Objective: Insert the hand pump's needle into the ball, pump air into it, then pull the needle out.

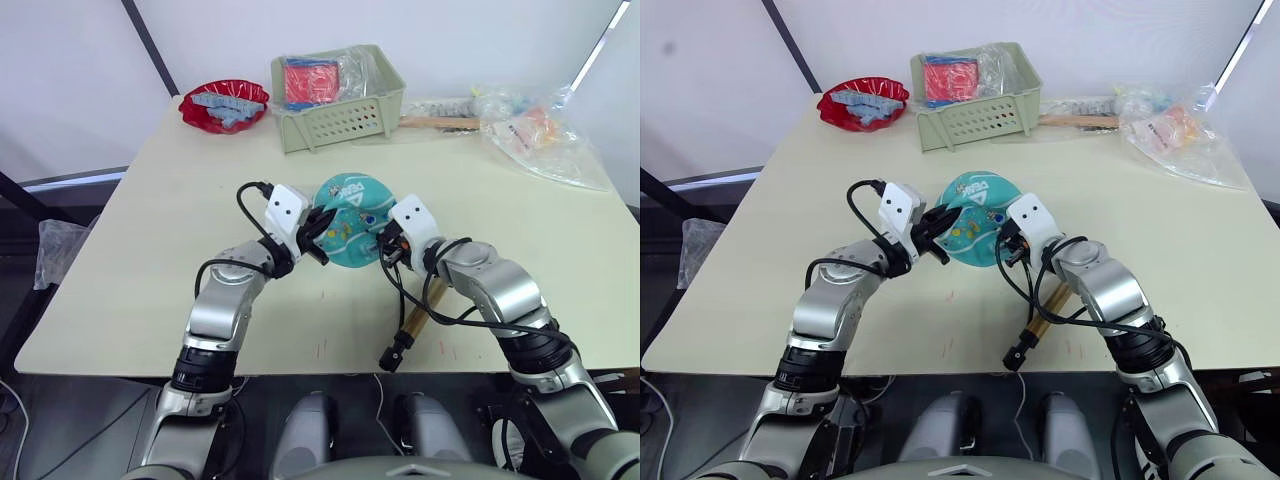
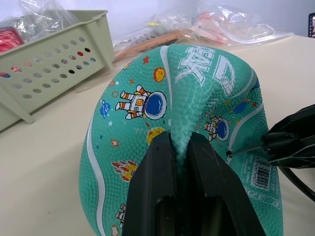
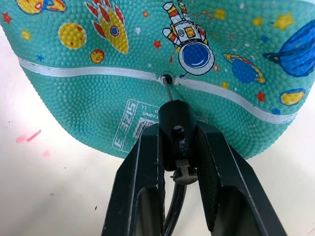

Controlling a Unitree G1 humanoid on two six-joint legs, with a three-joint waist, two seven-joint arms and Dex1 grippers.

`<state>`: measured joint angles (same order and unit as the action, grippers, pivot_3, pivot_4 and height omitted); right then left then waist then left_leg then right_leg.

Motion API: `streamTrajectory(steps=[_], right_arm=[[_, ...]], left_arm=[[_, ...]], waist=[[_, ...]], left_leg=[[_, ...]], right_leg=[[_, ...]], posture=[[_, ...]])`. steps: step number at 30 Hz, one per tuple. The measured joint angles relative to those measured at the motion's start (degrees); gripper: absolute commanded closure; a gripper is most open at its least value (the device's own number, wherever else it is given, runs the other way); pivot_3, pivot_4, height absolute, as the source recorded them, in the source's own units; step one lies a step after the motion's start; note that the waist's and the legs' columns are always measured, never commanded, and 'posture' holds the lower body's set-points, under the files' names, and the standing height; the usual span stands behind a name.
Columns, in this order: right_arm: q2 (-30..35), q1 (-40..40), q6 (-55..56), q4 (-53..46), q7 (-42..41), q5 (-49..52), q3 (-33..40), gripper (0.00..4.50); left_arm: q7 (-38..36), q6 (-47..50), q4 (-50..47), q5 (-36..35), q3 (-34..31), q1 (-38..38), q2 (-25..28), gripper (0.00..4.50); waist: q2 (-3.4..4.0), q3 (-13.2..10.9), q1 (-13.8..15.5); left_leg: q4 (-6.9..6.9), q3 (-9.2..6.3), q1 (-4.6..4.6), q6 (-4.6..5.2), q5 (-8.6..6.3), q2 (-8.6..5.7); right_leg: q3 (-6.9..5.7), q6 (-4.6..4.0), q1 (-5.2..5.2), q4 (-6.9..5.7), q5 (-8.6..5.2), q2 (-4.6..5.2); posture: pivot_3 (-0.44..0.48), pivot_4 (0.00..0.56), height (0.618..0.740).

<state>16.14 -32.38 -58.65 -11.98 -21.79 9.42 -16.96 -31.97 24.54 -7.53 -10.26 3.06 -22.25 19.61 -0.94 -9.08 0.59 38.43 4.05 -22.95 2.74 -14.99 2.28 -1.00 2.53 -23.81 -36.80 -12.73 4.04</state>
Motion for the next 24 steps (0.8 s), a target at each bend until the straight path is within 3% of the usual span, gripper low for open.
streamTrajectory(steps=[24], right_arm=[[-4.2,-7.2,-14.1,1.6,2.6,0.1,0.5,4.14]], left_arm=[[0.2,0.2,-0.2,0.2,-0.2,0.2,-0.2,4.49]], waist=[[0.00,0.0,-0.3]], left_leg=[[-0.01,-0.01,0.00,0.00,0.00,0.09]], right_leg=[[-0.01,-0.01,-0.02,0.00,0.00,0.04]], posture=[[0.000,0.150,0.738]])
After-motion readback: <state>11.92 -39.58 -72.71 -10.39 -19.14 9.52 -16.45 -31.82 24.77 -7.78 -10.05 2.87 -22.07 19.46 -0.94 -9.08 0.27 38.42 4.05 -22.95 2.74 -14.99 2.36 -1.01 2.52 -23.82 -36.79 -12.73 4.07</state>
